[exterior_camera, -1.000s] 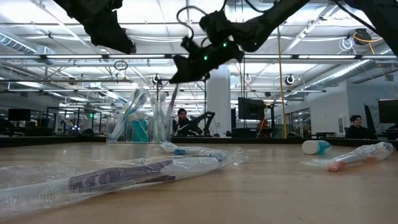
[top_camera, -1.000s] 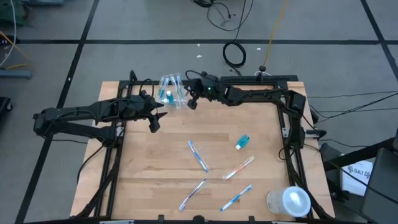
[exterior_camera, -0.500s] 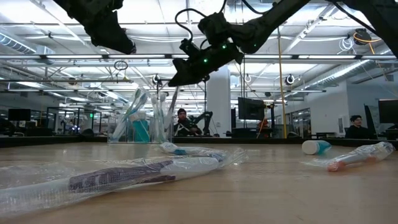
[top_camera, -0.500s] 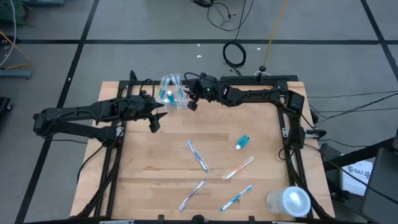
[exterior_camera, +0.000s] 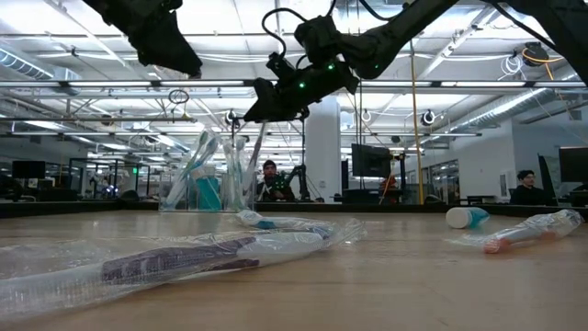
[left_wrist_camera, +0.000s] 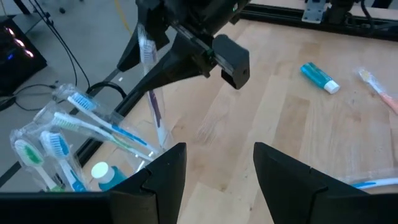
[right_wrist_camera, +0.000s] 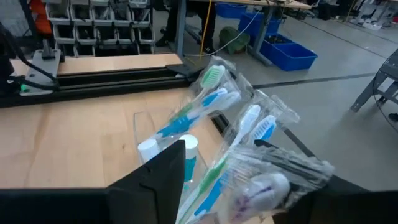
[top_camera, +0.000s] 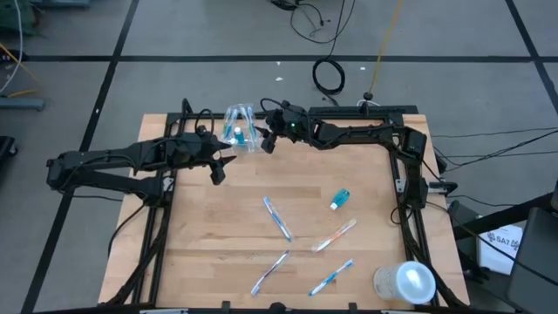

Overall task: Pick & Place toothbrushing station
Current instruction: Put the violet toothbrush into the transparent organizer

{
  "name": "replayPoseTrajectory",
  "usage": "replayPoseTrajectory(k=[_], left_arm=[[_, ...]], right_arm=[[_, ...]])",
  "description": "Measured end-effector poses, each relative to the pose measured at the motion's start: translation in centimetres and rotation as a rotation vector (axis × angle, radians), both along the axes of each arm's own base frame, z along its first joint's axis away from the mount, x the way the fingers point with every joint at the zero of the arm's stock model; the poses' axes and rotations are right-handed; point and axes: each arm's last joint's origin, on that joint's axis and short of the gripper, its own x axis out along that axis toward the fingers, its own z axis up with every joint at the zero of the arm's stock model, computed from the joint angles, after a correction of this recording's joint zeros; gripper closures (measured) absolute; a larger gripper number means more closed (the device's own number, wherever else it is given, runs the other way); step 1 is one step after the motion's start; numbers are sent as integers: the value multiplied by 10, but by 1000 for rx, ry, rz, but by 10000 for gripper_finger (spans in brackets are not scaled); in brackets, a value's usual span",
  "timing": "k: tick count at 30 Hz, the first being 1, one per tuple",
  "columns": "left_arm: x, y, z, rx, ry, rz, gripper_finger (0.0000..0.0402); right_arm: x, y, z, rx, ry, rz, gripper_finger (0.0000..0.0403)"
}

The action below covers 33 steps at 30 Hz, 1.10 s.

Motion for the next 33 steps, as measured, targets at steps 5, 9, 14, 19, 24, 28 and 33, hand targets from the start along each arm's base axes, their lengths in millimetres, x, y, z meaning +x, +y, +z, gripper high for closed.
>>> replayPoseTrajectory(k=[5,9,14,19,24,28,33], left_arm=[[1,0,2,34,-7,-18,210],[2,0,5,58,-30,-29,211],[3,1,6,76,-40,-36,211],[5,1,10,107,-76,-45,211],[6,2,13,116,-102,-44,211],[7,2,16,148,-120,-56,210],[8,2,18,181,-134,-63,211]], right_arm=[[0,0,-2,52,-3,-13,247],[-1,1,-5,104,14,-27,294],[-3,1,-10,123,62,-30,365],[-1,1,-17,138,74,-29,388],[0,0,-25,163,84,-40,379],[2,-3,-34,168,96,-43,389],[3,-5,-36,136,108,-40,370]])
